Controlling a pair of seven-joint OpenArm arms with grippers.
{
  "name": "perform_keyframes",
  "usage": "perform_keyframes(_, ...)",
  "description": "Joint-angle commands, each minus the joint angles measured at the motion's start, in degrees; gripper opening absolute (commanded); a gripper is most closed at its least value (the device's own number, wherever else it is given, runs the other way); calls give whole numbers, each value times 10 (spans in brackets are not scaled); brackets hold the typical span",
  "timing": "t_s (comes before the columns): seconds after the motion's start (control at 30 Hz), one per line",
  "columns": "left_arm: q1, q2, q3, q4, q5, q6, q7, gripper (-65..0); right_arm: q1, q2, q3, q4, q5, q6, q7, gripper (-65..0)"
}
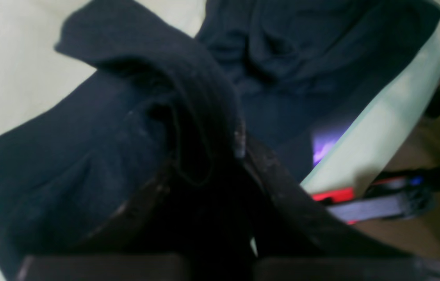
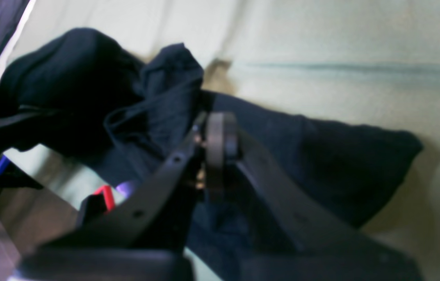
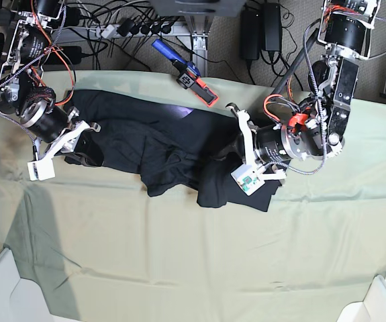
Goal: Fold the T-shirt properly
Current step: 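Lift the strip end with the left gripper and fold it toward the right gripper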
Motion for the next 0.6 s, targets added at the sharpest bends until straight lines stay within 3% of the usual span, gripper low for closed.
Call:
perform_keyframes(0.0,-8,0,1,8,-17,-5,-12,-550,6,7,4,10,12,45,14,-650)
perform_keyframes(0.07,-7,0,5,8,-33,-5,-5,-347,6,7,4,10,12,45,14,-650)
perform_keyframes(0.1,-8,0,9,8,-41,-5,-3,-288,6,7,4,10,12,45,14,-650)
perform_keyframes(0.43,-17,40,14,9,-64,-5,-1,-274,6,7,7,10,2,45,15,-650)
perform_keyframes(0.57,-24,31,-20,17,-68,-5,14,-274,6,7,69,10,5,43,23,-650)
